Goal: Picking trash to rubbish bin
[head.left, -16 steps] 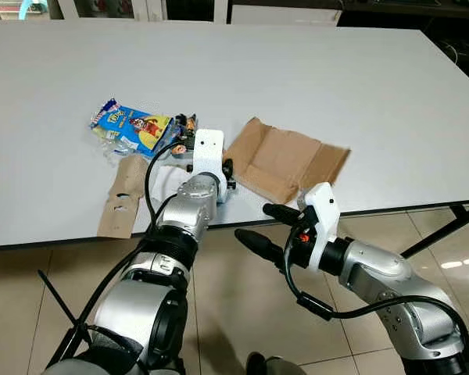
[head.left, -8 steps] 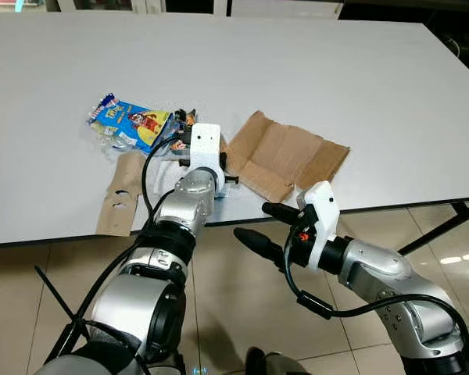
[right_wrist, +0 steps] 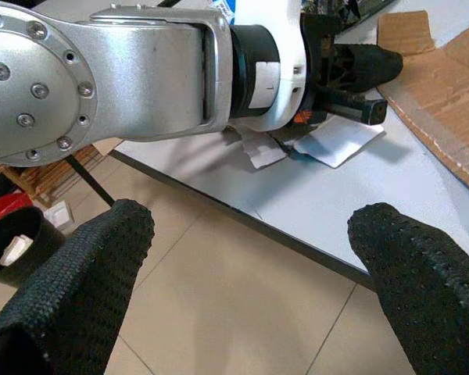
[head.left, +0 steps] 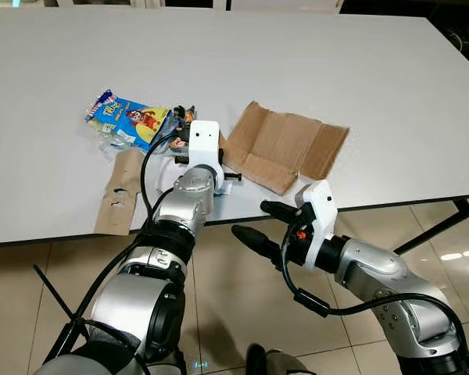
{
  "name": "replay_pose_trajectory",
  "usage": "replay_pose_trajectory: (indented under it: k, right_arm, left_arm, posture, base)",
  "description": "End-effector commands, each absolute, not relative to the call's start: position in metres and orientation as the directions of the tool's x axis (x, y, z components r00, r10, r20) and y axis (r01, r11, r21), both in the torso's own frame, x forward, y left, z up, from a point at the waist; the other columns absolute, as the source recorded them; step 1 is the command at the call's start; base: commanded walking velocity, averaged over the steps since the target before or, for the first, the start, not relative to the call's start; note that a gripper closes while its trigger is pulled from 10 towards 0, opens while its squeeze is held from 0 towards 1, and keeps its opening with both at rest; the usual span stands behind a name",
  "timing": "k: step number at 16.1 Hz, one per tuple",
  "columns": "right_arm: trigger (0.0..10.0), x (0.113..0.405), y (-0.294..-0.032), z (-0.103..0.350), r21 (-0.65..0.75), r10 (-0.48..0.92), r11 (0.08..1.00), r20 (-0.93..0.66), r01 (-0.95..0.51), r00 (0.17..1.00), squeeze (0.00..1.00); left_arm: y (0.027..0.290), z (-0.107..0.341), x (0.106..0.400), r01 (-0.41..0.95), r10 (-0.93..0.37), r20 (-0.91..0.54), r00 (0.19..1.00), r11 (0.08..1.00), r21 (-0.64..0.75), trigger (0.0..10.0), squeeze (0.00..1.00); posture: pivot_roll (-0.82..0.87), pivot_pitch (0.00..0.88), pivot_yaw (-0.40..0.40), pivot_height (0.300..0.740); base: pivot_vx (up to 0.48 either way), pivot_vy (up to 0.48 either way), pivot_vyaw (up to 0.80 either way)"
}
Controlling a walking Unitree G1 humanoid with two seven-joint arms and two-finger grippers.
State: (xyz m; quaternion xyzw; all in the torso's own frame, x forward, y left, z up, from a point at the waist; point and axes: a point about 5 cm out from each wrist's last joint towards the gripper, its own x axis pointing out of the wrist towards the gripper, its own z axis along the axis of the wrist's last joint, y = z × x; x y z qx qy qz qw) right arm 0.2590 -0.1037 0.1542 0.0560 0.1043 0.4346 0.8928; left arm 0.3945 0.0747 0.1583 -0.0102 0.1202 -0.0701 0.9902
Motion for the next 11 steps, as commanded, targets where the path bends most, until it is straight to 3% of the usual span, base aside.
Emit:
replay_pose_trajectory:
  k: [1, 6, 7, 11]
  right_arm:
    - [10.0, 0.261, -0.106, 0.153, 0.191, 0.778, 0.629, -0.140, -0.754, 0.613, 0.00]
    - [10.0, 0.268, -0.105, 0.154, 0.191, 0.761, 0.648, -0.119, -0.738, 0.638, 0.00]
    - [10.0, 0.271, -0.104, 0.155, 0.190, 0.750, 0.660, -0.102, -0.727, 0.654, 0.00]
    - [10.0, 0.283, -0.096, 0.167, 0.227, 0.713, 0.680, 0.014, -0.697, 0.701, 0.00]
  left_arm:
    - [0.072, 0.154, 0.393, 0.143, -0.153, -0.248, 0.956, 0.988, -0.060, 0.0, 0.00]
    - [0.067, 0.199, 0.398, 0.197, -0.194, 0.055, 0.980, 0.978, -0.069, 0.0, 0.00]
    - [0.067, 0.209, 0.397, 0.207, -0.198, 0.132, 0.971, 0.977, -0.057, 10.0, 0.00]
    - [0.076, 0.235, 0.391, 0.195, -0.162, 0.351, 0.922, 0.979, -0.059, 10.0, 0.00]
  posture:
    - [-0.14, 0.202, -0.087, 0.740]
    - [-0.13, 0.178, -0.087, 0.740]
    - [-0.12, 0.166, -0.084, 0.740]
    - [-0.11, 0.127, -0.076, 0.740]
  base:
    - [0.000, 0.000, 0.00]
    - [0.000, 0.000, 0.00]
    - [0.000, 0.000, 0.00]
    - [0.000, 0.000, 0.00]
